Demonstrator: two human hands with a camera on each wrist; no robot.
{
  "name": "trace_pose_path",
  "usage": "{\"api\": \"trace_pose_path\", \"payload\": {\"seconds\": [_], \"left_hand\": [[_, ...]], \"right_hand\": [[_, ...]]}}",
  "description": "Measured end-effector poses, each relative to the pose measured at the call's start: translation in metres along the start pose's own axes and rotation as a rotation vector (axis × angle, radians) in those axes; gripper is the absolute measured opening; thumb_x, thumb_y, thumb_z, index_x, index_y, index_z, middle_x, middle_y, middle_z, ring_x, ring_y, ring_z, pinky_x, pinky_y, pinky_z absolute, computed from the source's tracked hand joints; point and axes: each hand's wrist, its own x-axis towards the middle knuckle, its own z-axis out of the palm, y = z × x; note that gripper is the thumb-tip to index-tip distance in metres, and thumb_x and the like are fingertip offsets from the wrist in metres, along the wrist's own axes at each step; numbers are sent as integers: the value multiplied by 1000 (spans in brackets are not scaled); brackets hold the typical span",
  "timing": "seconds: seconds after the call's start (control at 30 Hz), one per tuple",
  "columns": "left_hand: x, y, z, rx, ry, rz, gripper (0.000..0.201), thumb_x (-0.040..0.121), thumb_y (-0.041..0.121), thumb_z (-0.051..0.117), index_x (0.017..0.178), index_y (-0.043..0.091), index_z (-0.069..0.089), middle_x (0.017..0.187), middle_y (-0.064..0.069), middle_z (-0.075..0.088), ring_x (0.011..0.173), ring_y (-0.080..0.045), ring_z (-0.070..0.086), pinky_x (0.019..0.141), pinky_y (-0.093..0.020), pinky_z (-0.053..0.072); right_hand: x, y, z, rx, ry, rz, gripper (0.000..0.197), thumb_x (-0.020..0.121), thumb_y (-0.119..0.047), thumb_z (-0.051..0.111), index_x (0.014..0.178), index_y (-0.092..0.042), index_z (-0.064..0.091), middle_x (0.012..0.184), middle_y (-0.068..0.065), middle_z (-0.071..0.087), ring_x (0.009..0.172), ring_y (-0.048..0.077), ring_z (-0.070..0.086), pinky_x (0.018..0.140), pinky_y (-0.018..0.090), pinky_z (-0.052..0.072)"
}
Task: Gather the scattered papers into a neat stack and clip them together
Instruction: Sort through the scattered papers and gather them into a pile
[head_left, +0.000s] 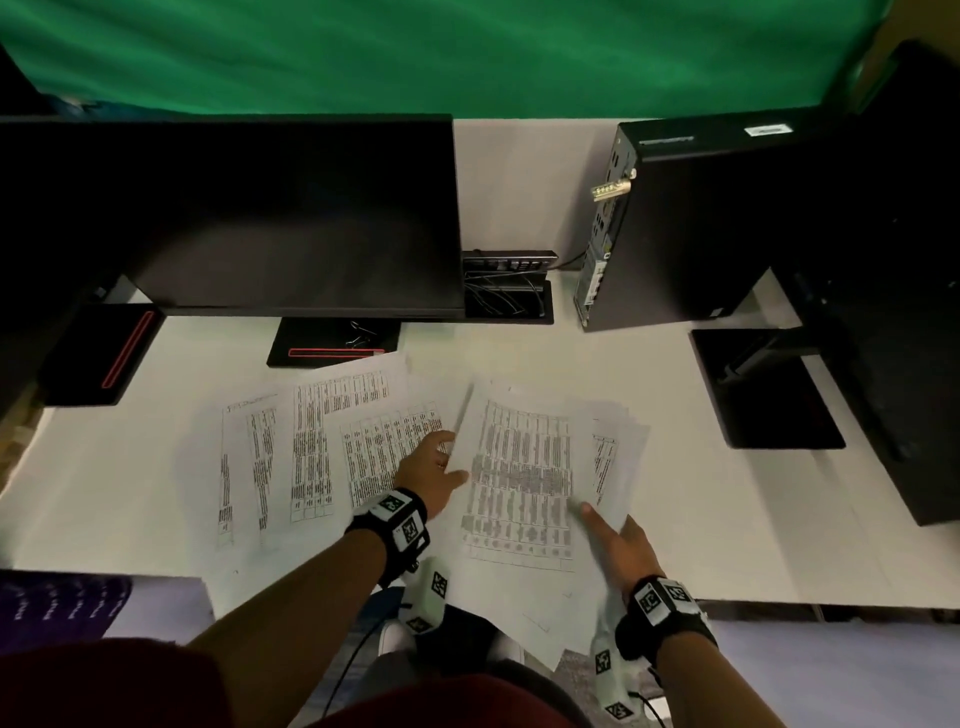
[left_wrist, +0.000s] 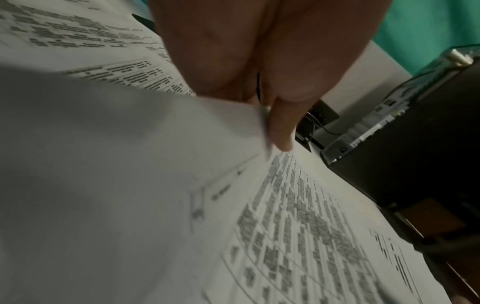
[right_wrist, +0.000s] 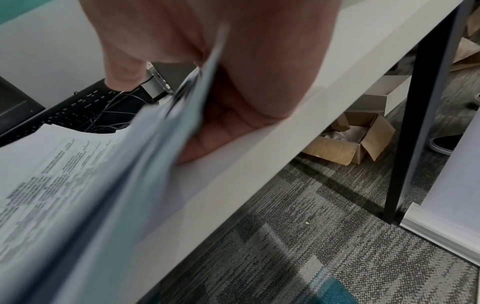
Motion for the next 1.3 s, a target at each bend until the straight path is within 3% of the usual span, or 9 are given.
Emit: {"api": "trace_pose_path", "payload": {"seconds": [0.13, 0.27, 0.37, 0.47, 0.67, 0.9, 1.0, 1.13, 1.3], "left_hand": [[3, -12, 1, 140, -37, 61, 47, 95, 24, 57, 140, 19, 46, 137, -3, 55, 120, -21, 55, 101, -30, 44], [13, -44, -32, 188, 107, -83, 40, 90, 27, 61, 129, 22, 53, 137, -5, 51, 110, -26, 61, 93, -41, 52], [18, -68, -63, 198, 300, -402, 79, 80, 40, 70, 144, 19, 30, 149, -14, 32, 127, -38, 45, 104, -55, 40], [17, -85, -85, 306, 260, -655, 127, 68, 70, 67, 152, 4, -2, 158, -24, 1, 145, -42, 7, 118, -55, 14], [12, -101, -88, 489, 169, -653, 146, 55, 85, 62, 150, 0, -8, 157, -25, -1, 145, -42, 6, 118, -53, 17], [15, -91, -100, 281, 245, -599, 132, 62, 45, 86, 151, 5, -3, 149, -26, 25, 135, -42, 33, 109, -49, 36], [13, -92, -103, -24, 313, -521, 107, 72, 17, 83, 149, 11, 9, 145, -23, 40, 125, -41, 49, 100, -46, 46], [7, -85, -120, -96, 380, -421, 61, 78, 15, 76, 131, 17, 45, 123, -14, 59, 91, -28, 62, 72, -33, 53], [-10, -62, -166, 135, 528, -205, 35, 90, 7, 54, 125, 10, 58, 118, -21, 64, 102, -37, 62, 90, -37, 49]], "right_hand": [[4, 5, 0, -113, 21, -28, 69, 81, -46, 75, 138, -17, 51, 130, 8, 64, 109, 28, 59, 100, 43, 48], [10, 4, -1, -123, 46, -24, 51, 85, -29, 74, 129, -9, 57, 113, 11, 69, 98, 31, 63, 87, 38, 50], [12, 3, 1, -82, 82, -17, 41, 85, -33, 72, 117, -9, 64, 99, 5, 73, 87, 26, 66, 82, 34, 49], [10, 3, 3, -101, 90, -24, 40, 85, -38, 72, 114, -12, 64, 93, 3, 73, 82, 23, 66, 77, 31, 49], [6, 1, 3, -196, 104, -9, 44, 87, -32, 71, 123, -10, 57, 90, 5, 65, 77, 19, 62, 63, 26, 45], [12, 7, 5, -187, 98, -4, 47, 85, -34, 72, 124, -12, 57, 96, 7, 69, 83, 25, 65, 75, 34, 51], [14, 10, 6, -149, 87, -13, 48, 84, -34, 73, 124, -14, 57, 102, 8, 70, 90, 29, 65, 83, 40, 53], [15, 12, 4, -132, 77, 0, 51, 82, -31, 74, 126, -14, 56, 108, 10, 70, 97, 33, 65, 92, 46, 54], [12, 8, 2, -144, 63, -11, 42, 86, -25, 72, 122, -11, 55, 102, 8, 67, 92, 30, 63, 86, 39, 51]]}}
